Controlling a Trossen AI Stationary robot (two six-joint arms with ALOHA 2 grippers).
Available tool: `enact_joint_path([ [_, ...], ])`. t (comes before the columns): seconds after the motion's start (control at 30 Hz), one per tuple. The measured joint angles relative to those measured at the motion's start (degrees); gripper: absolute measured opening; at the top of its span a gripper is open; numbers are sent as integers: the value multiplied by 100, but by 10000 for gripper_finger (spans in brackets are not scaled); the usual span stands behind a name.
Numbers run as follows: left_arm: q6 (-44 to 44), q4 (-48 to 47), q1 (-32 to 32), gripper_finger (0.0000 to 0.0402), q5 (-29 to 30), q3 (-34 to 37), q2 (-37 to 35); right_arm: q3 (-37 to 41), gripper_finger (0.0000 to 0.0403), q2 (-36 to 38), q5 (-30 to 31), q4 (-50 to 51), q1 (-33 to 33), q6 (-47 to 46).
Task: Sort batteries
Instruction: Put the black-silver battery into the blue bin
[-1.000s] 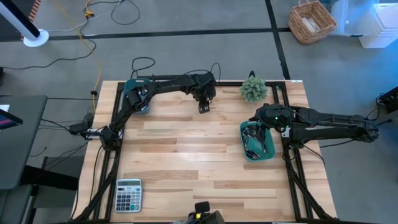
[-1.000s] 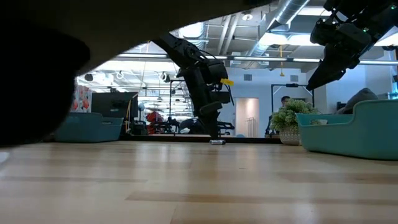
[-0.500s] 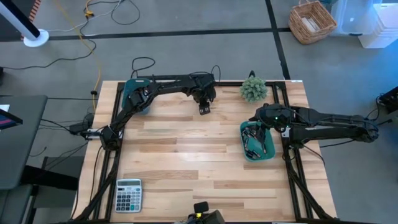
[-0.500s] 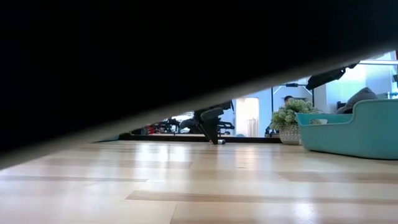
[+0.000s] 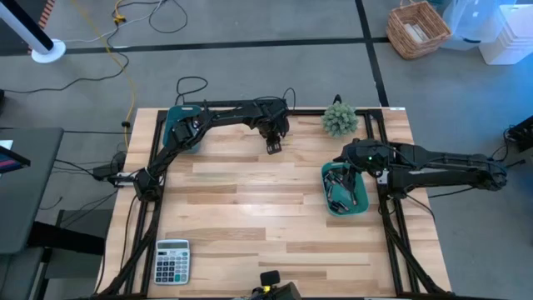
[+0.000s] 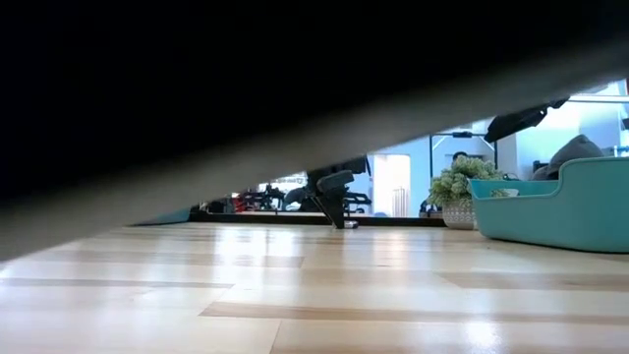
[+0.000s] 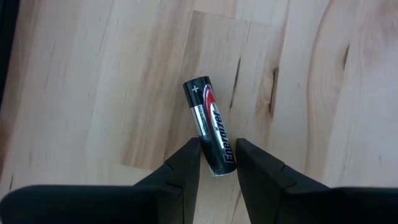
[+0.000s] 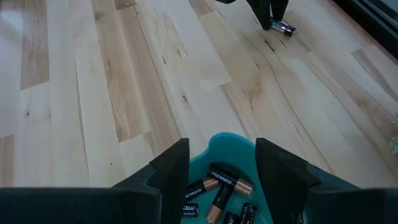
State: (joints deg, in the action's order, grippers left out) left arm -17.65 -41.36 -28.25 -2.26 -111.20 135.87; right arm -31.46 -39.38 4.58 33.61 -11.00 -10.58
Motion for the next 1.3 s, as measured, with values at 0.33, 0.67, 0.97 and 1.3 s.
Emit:
enact_joint_path([
  [0.33, -90, -2, 0, 91, 15, 0, 2, 2, 196, 0, -2, 0, 0, 1],
  [0.67, 36, -37, 40, 76, 80, -239, 33, 2, 196, 0, 0, 0, 0, 1],
  [0.97, 147, -56, 42, 74, 78, -238, 33, 4, 196, 0, 0, -2, 0, 1],
  [1.3, 485, 55, 42, 95, 63, -240, 24, 4, 196, 0, 0, -2, 0, 3],
])
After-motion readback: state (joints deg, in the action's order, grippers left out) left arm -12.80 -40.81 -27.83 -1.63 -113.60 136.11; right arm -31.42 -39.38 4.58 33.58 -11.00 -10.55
